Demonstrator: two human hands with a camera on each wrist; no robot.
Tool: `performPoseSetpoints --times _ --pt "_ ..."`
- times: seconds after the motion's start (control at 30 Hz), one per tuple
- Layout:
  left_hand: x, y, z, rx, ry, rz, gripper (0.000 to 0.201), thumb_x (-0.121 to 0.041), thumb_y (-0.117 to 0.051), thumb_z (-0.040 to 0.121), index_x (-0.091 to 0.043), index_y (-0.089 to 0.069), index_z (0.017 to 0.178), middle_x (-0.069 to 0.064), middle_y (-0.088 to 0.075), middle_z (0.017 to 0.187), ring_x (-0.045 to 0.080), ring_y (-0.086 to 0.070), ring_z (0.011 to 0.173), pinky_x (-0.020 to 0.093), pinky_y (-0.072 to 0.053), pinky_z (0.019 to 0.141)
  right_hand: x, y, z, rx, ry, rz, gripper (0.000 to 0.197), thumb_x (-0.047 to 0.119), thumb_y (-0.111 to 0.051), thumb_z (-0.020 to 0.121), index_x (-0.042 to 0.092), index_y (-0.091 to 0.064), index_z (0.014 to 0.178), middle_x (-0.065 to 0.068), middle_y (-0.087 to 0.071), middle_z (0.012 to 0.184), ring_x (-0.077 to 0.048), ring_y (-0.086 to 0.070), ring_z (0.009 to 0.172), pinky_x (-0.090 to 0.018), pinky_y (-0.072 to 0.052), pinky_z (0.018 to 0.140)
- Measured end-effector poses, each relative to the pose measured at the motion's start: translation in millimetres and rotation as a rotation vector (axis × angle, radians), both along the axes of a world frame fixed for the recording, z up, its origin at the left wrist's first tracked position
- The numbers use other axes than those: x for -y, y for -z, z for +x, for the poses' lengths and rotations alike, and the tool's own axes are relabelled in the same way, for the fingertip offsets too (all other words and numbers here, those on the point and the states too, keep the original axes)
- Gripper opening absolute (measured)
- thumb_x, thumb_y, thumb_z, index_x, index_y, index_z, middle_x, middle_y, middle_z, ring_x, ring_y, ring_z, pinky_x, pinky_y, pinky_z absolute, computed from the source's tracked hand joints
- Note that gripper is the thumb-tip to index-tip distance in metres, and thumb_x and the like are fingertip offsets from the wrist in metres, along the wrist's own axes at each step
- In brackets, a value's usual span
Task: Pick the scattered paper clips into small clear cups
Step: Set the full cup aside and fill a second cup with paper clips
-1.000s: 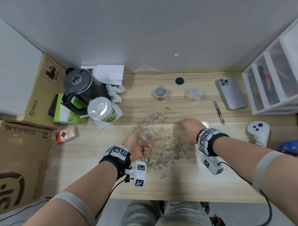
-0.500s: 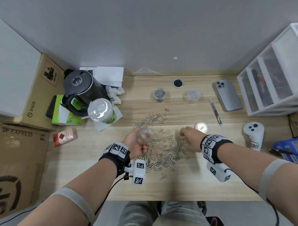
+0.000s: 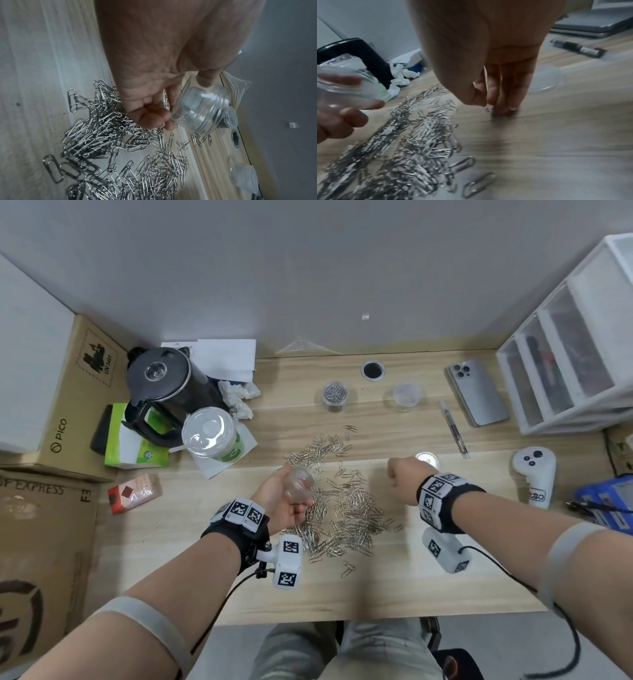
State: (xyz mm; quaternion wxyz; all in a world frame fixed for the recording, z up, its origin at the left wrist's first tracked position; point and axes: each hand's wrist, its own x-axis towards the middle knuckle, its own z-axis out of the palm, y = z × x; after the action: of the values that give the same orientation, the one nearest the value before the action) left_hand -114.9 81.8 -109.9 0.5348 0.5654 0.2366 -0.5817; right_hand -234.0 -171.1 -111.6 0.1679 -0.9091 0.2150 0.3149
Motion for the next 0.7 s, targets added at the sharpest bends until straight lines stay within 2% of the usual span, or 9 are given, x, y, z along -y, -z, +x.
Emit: performPoseSetpoints --times 0.07,0.13,0.27,0.37,0.43,0.5,0.57,0.63,0.7 --pt "-1 2 -1 0.005 0.000 -0.003 0.058 -0.063 -0.035 0.099 -0.013 -0.063 0.108 0.011 -0.060 0.069 0.016 -0.045 0.054 0.024 -0.040 0.051 6 -5 -3 -0.093 0.014 -0.036 0.020 0.014 -0.051 0.086 0.010 -0.062 0.102 -0.009 -0.065 0.101 -0.027 -0.063 0.088 -0.036 -0.057 0.078" --pt "-1 4 -2 0.004 0.003 -0.002 0.060 -0.063 -0.036 0.099 -0.011 -0.064 0.104 0.011 -0.059 0.071 0.017 -0.045 0.055 0.026 -0.040 0.052 6 -4 -8 -0.139 0.078 0.007 0.020 0.014 -0.050 0.087 0.006 -0.065 0.098 -0.014 -0.067 0.097 -0.029 -0.066 0.086 -0.036 -0.058 0.076" --pt "-5 9 -4 0.010 0.002 0.022 0.061 -0.062 -0.039 0.098 -0.008 -0.061 0.115 0.013 -0.060 0.072 0.019 -0.047 0.056 0.027 -0.042 0.053 -12 8 -14 -0.183 0.248 0.271 0.021 0.006 -0.046 0.086 -0.004 -0.064 0.093 -0.018 -0.073 0.076 -0.030 -0.073 0.069 -0.043 -0.061 0.068" --pt "-8 12 -6 0.017 0.002 0.021 0.061 -0.062 -0.040 0.098 -0.009 -0.059 0.121 0.013 -0.061 0.072 0.019 -0.048 0.056 0.028 -0.043 0.055 -30 13 -10 -0.106 0.433 0.476 0.013 0.000 -0.050 0.087 0.000 -0.062 0.093 -0.017 -0.071 0.077 -0.025 -0.068 0.057 -0.034 -0.058 0.057" --pt "-10 13 -7 0.017 0.002 0.027 0.062 -0.063 -0.040 0.097 -0.011 -0.057 0.127 0.014 -0.062 0.073 0.020 -0.049 0.057 0.028 -0.045 0.055 -36 14 -4 -0.039 0.512 0.541 0.019 -0.003 -0.047 0.086 0.004 -0.064 0.090 -0.018 -0.072 0.079 -0.024 -0.068 0.058 -0.034 -0.057 0.060" --pt "-12 14 -8 0.012 -0.002 0.033 0.063 -0.063 -0.040 0.097 -0.010 -0.057 0.126 0.014 -0.061 0.074 0.019 -0.050 0.057 0.028 -0.045 0.055 -39 12 -2 -0.012 0.581 0.587 0.024 -0.004 -0.041 0.087 0.005 -0.063 0.087 -0.018 -0.069 0.075 -0.027 -0.065 0.056 -0.030 -0.052 0.053" --pt "-11 12 -9 0.002 -0.003 0.023 0.063 -0.062 -0.038 0.098 -0.007 -0.058 0.121 0.013 -0.061 0.073 0.019 -0.050 0.056 0.028 -0.044 0.056 -36 9 -4 -0.047 0.648 0.614 0.018 -0.001 -0.041 0.090 0.000 -0.059 0.085 -0.016 -0.065 0.069 -0.025 -0.059 0.049 -0.026 -0.044 0.046" --pt "-11 12 -11 0.002 -0.005 0.013 0.063 -0.062 -0.037 0.099 -0.006 -0.059 0.117 0.012 -0.060 0.073 0.018 -0.050 0.056 0.028 -0.044 0.056 -30 7 -9 -0.196 0.655 0.652 0.016 0.002 -0.046 0.089 -0.005 -0.059 0.082 -0.019 -0.064 0.065 -0.025 -0.059 0.047 -0.029 -0.046 0.050" --pt "-13 12 -12 0.010 0.000 0.013 0.065 -0.063 -0.037 0.099 -0.005 -0.060 0.114 0.012 -0.060 0.073 0.018 -0.050 0.056 0.028 -0.044 0.055 -25 6 -16 -0.383 0.567 0.646 0.018 0.006 -0.053 0.086 -0.008 -0.064 0.089 -0.022 -0.072 0.077 -0.032 -0.071 0.062 -0.037 -0.057 0.066"
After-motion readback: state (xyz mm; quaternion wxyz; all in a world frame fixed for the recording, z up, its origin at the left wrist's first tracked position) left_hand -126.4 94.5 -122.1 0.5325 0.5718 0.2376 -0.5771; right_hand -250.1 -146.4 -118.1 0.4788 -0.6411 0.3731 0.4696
